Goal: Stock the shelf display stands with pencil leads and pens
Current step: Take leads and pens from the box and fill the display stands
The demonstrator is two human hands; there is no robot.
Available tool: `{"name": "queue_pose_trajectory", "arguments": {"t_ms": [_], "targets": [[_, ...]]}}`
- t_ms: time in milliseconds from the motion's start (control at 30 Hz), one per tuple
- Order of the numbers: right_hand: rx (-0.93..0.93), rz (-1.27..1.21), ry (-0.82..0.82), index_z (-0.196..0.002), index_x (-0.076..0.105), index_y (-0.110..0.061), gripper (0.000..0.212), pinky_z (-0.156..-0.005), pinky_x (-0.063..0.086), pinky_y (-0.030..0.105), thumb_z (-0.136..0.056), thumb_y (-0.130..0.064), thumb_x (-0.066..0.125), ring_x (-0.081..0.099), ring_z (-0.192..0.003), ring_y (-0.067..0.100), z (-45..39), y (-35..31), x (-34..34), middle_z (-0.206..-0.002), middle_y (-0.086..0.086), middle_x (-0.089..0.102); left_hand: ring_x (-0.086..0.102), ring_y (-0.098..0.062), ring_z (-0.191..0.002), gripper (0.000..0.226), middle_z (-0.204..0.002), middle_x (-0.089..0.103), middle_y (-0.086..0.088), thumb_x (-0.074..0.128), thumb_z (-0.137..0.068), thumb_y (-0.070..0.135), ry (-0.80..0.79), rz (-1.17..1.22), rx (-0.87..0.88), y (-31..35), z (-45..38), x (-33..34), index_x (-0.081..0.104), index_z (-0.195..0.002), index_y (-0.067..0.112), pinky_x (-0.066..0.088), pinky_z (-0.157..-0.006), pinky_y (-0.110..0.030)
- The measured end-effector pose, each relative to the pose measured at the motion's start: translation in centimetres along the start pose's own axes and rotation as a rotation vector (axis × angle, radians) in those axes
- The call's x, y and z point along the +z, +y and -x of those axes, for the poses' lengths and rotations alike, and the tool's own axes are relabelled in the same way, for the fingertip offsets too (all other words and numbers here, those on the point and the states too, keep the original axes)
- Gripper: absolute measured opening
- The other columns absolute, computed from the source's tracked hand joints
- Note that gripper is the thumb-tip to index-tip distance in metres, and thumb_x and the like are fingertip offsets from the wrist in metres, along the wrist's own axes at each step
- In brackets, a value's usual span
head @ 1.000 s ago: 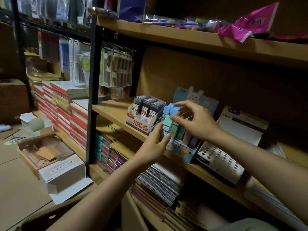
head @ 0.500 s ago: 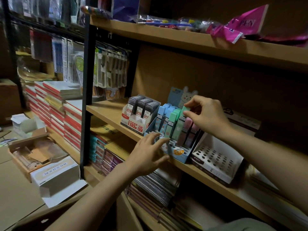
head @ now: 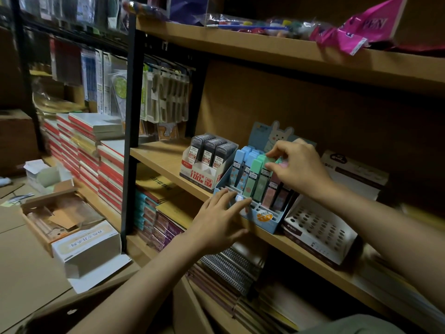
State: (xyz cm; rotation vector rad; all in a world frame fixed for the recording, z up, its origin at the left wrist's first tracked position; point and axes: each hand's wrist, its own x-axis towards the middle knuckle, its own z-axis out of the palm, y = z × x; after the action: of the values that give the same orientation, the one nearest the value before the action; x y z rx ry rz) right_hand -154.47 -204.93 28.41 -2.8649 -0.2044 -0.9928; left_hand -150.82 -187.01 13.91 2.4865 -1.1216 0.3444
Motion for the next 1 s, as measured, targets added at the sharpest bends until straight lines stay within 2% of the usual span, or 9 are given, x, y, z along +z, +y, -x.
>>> {"name": "queue_pose_trajectory", "arguments": {"t_ms": [133,233,333,433,600,667,733,833,1000], "targets": [[0.023,-0.042,0.004,-0.094,0.071,-0.018,0.015,-0.079,0.047,0.034,-0.081,-0.023,0.077,0.059,-0.086,0.015,0.0,-0.1,0.0,-0.085,-0.008,0.066,-0.004,-0.02,-0.149,0.074,-0.162,0.005,0.002,0.049,-0.091,0.058,-0.001,0.006,-0.002,0.1,0.1,-0.2,0.007,-0.15,0.045,0.012,-0.121,-0.048],[0.023,-0.053,-0.002,-0.094,0.07,-0.018,0.015,-0.082,0.051,0.038,-0.081,-0.024,0.077,0.06,-0.084,0.013,0.5,-0.1,0.2,-0.086,-0.008,0.066,-0.004,-0.02,-0.149,0.075,-0.162,0.005,0.002,0.05,-0.091,0.058,0.006,0.004,0.002,0.1,0.1,-0.1,0.007,-0.15,0.044,0.011,-0.121,-0.047],[0.047,0.005,0.012,-0.094,0.07,-0.02,0.015,-0.088,0.046,0.045,-0.082,-0.026,0.076,0.055,-0.093,0.018,0.9,0.1,0.7,-0.088,-0.007,0.064,-0.005,-0.02,-0.149,0.075,-0.162,0.005,0.002,0.05,-0.09,0.058,0.004,0.009,-0.002,0.1,0.1,0.0,0.006,-0.15,0.045,0.011,-0.121,-0.047],[0.072,0.071,0.013,-0.095,0.069,-0.02,0.016,-0.091,0.037,0.036,-0.084,-0.031,0.073,0.049,-0.104,0.019,1.1,0.4,1.5,-0.103,-0.002,0.061,-0.004,-0.019,-0.149,0.075,-0.162,0.006,0.002,0.05,-0.09,0.059,0.015,0.012,0.002,-0.1,0.1,0.1,0.007,-0.15,0.046,0.009,-0.121,-0.045],[0.119,0.099,0.038,-0.093,0.071,-0.019,0.028,-0.089,0.029,0.034,-0.094,-0.043,0.057,0.045,-0.109,0.02,0.7,0.7,2.1,-0.107,-0.002,0.053,-0.005,-0.019,-0.149,0.075,-0.161,0.006,0.003,0.051,-0.09,0.058,0.016,0.03,0.004,-0.2,0.0,0.1,0.007,-0.149,0.046,0.009,-0.12,-0.045],[0.136,0.066,0.04,-0.104,0.071,-0.021,0.035,-0.091,0.026,0.034,-0.097,-0.047,0.048,0.044,-0.115,0.021,-0.2,0.5,1.9,-0.115,0.001,0.052,-0.004,-0.019,-0.148,0.076,-0.161,0.006,0.002,0.052,-0.09,0.057,0.019,0.033,0.004,-0.1,0.0,0.2,0.008,-0.15,0.046,0.011,-0.12,-0.046],[0.146,0.054,-0.006,-0.117,0.066,-0.027,0.04,-0.097,0.026,0.037,-0.1,-0.049,0.038,0.04,-0.121,0.023,-1.0,0.1,2.1,-0.124,0.003,0.049,-0.004,-0.019,-0.148,0.076,-0.161,0.007,0.002,0.053,-0.089,0.057,0.025,0.032,0.009,-0.1,0.0,0.2,0.008,-0.15,0.045,0.011,-0.12,-0.046],[0.154,0.121,-0.118,-0.118,0.064,-0.03,0.047,-0.102,0.025,0.045,-0.101,-0.052,0.026,0.035,-0.123,0.025,-1.4,-0.6,3.4,-0.13,0.004,0.045,-0.004,-0.018,-0.148,0.076,-0.161,0.007,0.002,0.053,-0.089,0.057,0.027,0.039,0.013,-0.3,0.0,0.3,0.008,-0.149,0.046,0.011,-0.12,-0.045],[0.201,0.119,-0.13,-0.125,0.059,-0.031,0.048,-0.101,0.024,0.045,-0.102,-0.051,0.023,0.033,-0.123,0.026,-0.9,-1.1,4.4,-0.131,0.004,0.044,-0.007,-0.018,-0.148,0.077,-0.162,0.003,0.003,0.053,-0.09,0.056,0.005,0.033,0.024,-0.3,0.0,0.2,0.005,-0.15,0.047,0.009,-0.12,-0.043]]}}
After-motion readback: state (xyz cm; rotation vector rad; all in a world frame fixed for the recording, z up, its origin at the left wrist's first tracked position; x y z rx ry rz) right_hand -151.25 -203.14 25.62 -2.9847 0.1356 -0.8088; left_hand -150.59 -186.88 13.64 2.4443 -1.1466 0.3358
